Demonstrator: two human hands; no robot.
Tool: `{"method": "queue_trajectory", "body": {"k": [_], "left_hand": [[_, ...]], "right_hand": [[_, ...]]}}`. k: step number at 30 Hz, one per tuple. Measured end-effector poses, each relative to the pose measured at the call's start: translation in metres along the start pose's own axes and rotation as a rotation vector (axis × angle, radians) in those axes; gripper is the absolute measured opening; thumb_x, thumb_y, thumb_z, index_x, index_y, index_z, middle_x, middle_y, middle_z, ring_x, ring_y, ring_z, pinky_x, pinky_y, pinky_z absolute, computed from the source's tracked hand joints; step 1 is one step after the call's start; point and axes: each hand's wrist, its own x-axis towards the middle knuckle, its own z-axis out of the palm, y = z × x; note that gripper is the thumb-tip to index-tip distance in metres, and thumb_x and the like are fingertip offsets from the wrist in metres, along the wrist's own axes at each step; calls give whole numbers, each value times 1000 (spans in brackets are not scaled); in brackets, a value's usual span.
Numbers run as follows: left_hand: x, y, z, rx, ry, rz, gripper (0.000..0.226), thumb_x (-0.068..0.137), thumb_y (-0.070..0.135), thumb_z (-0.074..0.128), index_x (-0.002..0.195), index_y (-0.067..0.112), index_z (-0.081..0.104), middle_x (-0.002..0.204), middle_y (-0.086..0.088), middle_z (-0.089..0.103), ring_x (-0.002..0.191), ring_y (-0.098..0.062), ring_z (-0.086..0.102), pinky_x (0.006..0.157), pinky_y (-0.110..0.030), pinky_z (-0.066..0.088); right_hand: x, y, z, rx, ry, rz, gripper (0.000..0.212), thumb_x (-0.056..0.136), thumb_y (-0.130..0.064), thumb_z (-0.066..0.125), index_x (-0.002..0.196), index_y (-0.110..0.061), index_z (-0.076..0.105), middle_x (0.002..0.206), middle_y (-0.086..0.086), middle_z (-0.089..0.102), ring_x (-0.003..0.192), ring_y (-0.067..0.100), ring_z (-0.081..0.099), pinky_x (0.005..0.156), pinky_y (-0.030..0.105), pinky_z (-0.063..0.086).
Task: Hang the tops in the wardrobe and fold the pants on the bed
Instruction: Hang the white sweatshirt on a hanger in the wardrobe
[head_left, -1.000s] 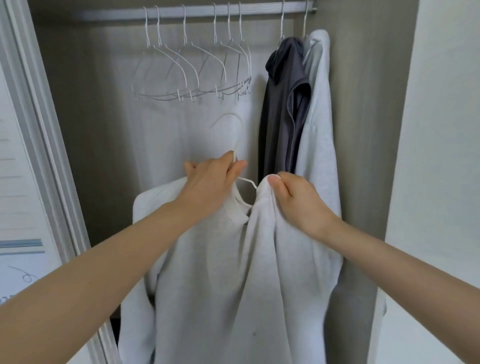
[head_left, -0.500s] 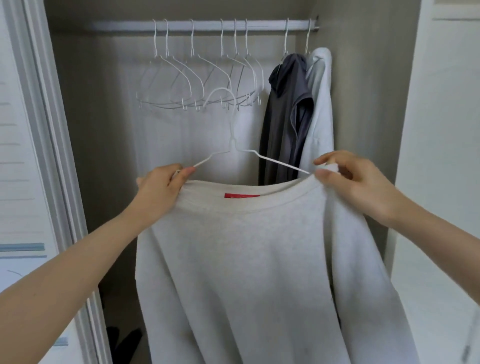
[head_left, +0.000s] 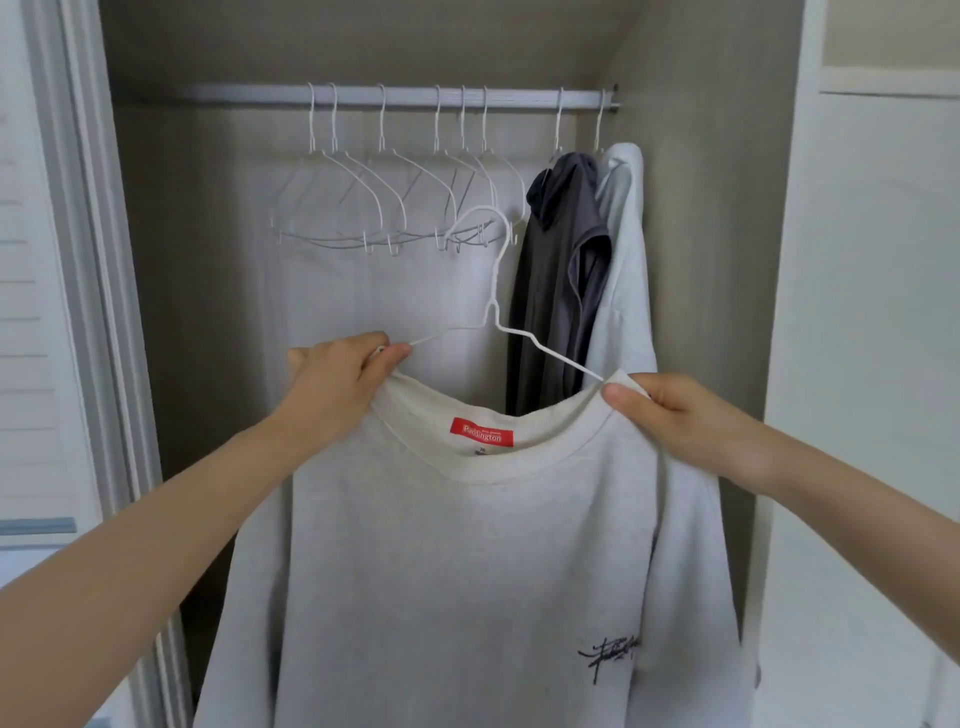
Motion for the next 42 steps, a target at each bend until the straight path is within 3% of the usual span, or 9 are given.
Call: {"method": "queue_trajectory", "body": {"k": [3,9,14,20,22,28,35,38,42], "left_hand": [[5,-15,-6,-40,-40,-57,48,101,40,42,83,-1,59,76,-17,60,81,-32,58,88,-43,35],[24,-40,4,-200,-92,-216,56,97,45,51,67,-3,49,61,-9,43,63,-27,44,63,-34,34],[35,-40,25,-210,-154,-278,53,96,52,49,58,14,47,57,1,46,65,-22,45,71,-35,38],[53,-2,58,-337,-72,-194,49,101,42,45,60,15,42,56,4,43,62,-18,42,58,-27,34],[63,15,68,-392,-89,-170,46,102,40,42,65,14,49,64,1,53,68,-20,49,63,-31,36],[101,73,95,-518,-143,-163,47,104,40,37,103,3,67,108,-14,69,103,-28,61,80,-27,39],[135,111,100,-625,-285,-203,50,105,44,28,118,12,63,131,-12,60,120,-26,54,91,-27,36],[124,124,94,-706,-355,-110,54,104,45,27,147,15,42,154,-1,38,142,-17,35,118,-32,24],[84,135,73,-832,-423,-24,60,99,58,30,154,36,22,159,18,24,145,-6,25,120,-42,23]], "right_hand": [[-1,-9,-7,175,-103,144,39,90,-48,51,88,-16,75,98,1,75,96,12,69,91,25,51],[-1,-43,-15,557,-193,354,39,87,-30,60,109,1,69,113,15,70,105,26,67,85,30,57],[-3,-81,-26,648,-121,380,33,93,-18,54,111,8,65,110,17,70,102,28,68,84,34,57],[-1,-119,-46,-744,156,79,29,101,-22,40,92,1,55,85,10,59,76,26,53,68,33,41],[-4,-131,-49,-839,201,113,26,101,-22,38,93,-4,54,89,14,61,83,33,57,72,37,46],[-14,-162,-69,240,204,372,25,97,-12,53,107,9,62,103,22,71,88,32,70,66,32,59],[16,-142,-76,513,453,360,28,101,-18,46,101,6,60,90,19,68,68,26,67,51,27,56],[42,-128,-74,516,555,323,25,100,-17,47,104,4,59,88,17,65,70,25,65,63,30,55],[79,-124,-75,443,629,272,33,98,-16,47,122,6,52,101,20,62,81,30,64,71,35,53]]}}
